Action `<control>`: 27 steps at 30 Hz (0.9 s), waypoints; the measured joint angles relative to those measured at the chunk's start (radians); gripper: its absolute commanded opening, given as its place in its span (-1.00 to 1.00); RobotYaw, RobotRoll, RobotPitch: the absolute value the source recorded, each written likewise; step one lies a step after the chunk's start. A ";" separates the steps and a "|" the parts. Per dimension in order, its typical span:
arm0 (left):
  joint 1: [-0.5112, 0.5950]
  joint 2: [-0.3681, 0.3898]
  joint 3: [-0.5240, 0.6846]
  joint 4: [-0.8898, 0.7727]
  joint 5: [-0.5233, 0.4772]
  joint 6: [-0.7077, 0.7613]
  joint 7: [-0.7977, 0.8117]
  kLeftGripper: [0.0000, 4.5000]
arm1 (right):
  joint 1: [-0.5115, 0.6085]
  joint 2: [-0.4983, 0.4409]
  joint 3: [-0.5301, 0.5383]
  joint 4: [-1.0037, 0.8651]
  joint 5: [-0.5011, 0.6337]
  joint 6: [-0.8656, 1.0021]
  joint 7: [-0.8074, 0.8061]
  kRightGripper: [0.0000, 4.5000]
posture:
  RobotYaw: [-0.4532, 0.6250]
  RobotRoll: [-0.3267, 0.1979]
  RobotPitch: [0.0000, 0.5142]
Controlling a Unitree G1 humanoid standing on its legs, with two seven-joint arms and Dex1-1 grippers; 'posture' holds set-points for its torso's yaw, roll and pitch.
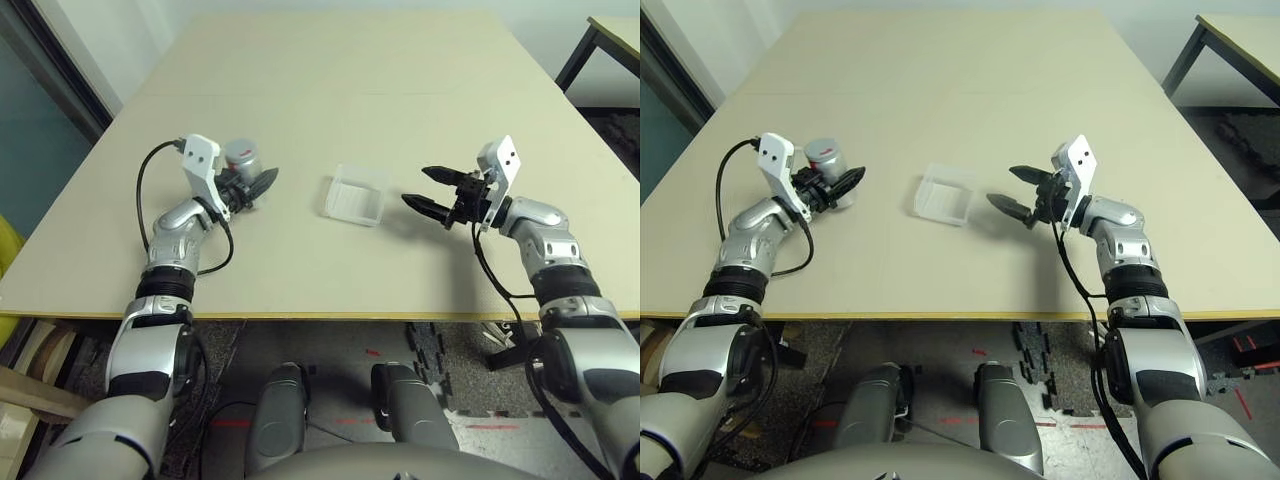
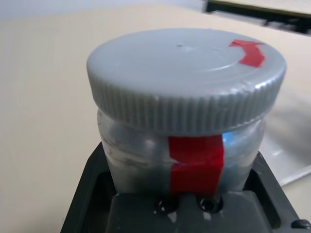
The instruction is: Pour the medicine from the bottle into the box.
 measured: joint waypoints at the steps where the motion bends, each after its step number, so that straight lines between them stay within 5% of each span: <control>1: -0.011 -0.001 -0.006 -0.015 -0.001 0.016 -0.013 0.21 | -0.002 -0.006 0.002 -0.029 0.007 0.021 0.017 1.00 | -0.36 0.25 -0.69; 12: -0.043 -0.035 -0.061 -0.079 -0.025 0.145 -0.107 0.21 | -0.053 -0.015 0.065 -0.272 0.087 0.252 0.142 1.00 | -0.41 0.25 -0.74; 27: -0.053 -0.108 -0.170 -0.157 -0.025 0.199 -0.194 0.21 | -0.240 0.093 0.134 -0.145 0.080 0.274 0.164 1.00 | -0.43 0.25 -0.72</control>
